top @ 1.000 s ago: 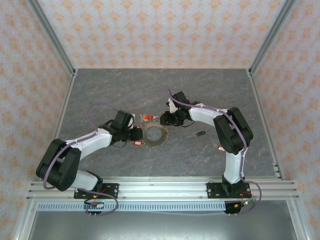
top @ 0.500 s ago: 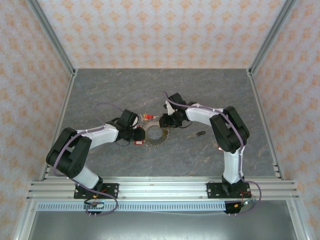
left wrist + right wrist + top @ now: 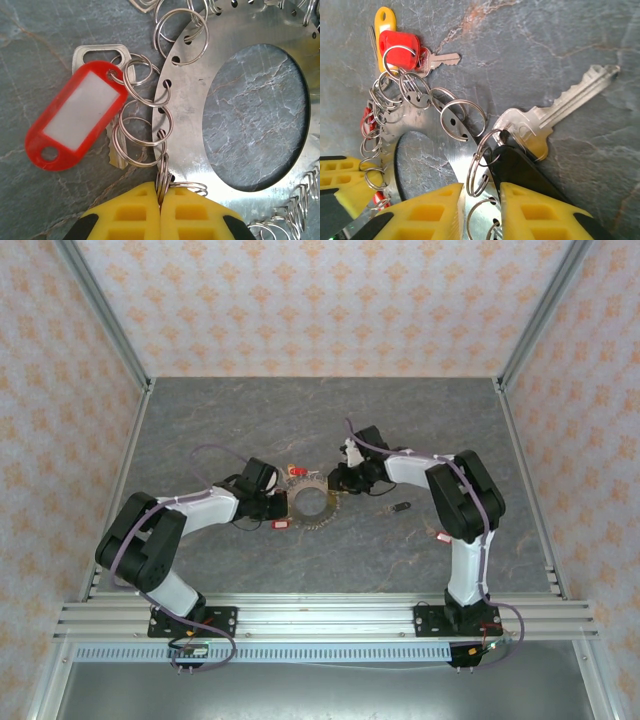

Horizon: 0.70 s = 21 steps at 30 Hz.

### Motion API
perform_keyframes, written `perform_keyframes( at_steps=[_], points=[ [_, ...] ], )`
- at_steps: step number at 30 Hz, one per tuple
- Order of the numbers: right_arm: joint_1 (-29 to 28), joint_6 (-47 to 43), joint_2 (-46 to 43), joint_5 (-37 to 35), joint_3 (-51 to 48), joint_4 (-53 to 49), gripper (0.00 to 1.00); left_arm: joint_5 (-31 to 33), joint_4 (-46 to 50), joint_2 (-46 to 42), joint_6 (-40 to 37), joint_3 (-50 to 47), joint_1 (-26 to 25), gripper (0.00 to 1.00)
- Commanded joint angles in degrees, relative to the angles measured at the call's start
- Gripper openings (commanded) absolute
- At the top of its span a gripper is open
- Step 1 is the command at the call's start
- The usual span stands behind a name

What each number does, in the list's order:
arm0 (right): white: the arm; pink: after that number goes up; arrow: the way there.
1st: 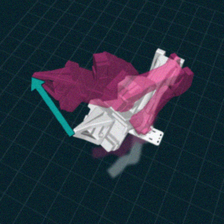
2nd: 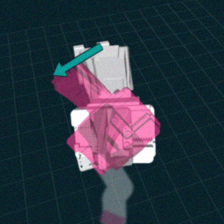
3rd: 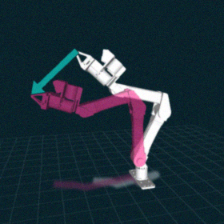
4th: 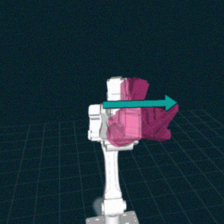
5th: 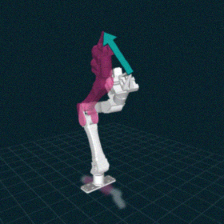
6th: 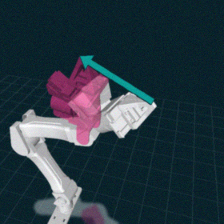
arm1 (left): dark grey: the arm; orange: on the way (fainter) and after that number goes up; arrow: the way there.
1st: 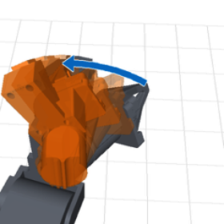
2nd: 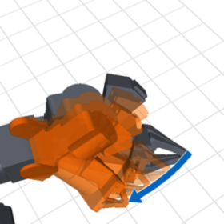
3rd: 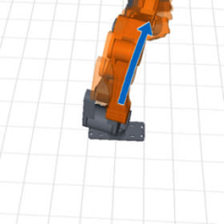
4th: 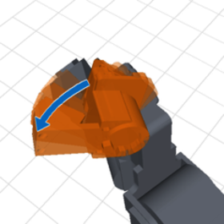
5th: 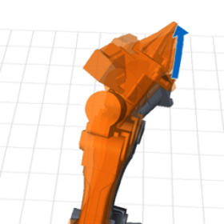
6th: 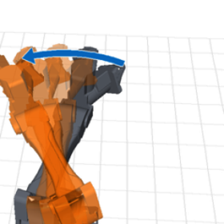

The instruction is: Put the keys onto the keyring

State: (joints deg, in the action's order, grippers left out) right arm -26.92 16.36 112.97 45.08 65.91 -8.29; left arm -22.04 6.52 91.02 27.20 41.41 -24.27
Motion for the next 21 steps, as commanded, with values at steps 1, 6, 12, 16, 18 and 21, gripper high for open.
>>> perform_keyframes(
  at_steps=[1, 6, 12, 16, 18, 21],
  points=[
    [-0.74, 1.98, -1.86, 8.71, -1.69, 3.16, 0.23, -2.37, -4.13, 2.26, 1.45, -1.77, -0.12, 0.0],
    [0.94, 4.31, -2.81, 11.92, -4.01, 7.68, 0.24, -4.57, -5.99, 0.36, 1.57, -3.21, 0.95, 0.0],
    [1.98, 8.15, -3.18, 17.42, -6.03, 13.96, 0.26, -6.83, -7.65, -0.06, 1.42, -4.94, 2.74, 0.0],
    [2.04, 8.82, -3.54, 17.77, -6.52, 15.22, 0.27, -7.37, -7.76, 0.79, 1.19, -4.67, 2.74, 0.0],
    [1.97, 9.3, -3.64, 17.62, -6.85, 15.82, 0.27, -6.89, -7.7, 1.17, 1.18, -4.5, 2.83, 0.0],
    [2.04, 8.95, -3.46, 16.03, -6.43, 14.12, 0.26, -6.79, -7.41, 1.85, 1.1, -4.09, 2.83, 0.0]
  ],
)
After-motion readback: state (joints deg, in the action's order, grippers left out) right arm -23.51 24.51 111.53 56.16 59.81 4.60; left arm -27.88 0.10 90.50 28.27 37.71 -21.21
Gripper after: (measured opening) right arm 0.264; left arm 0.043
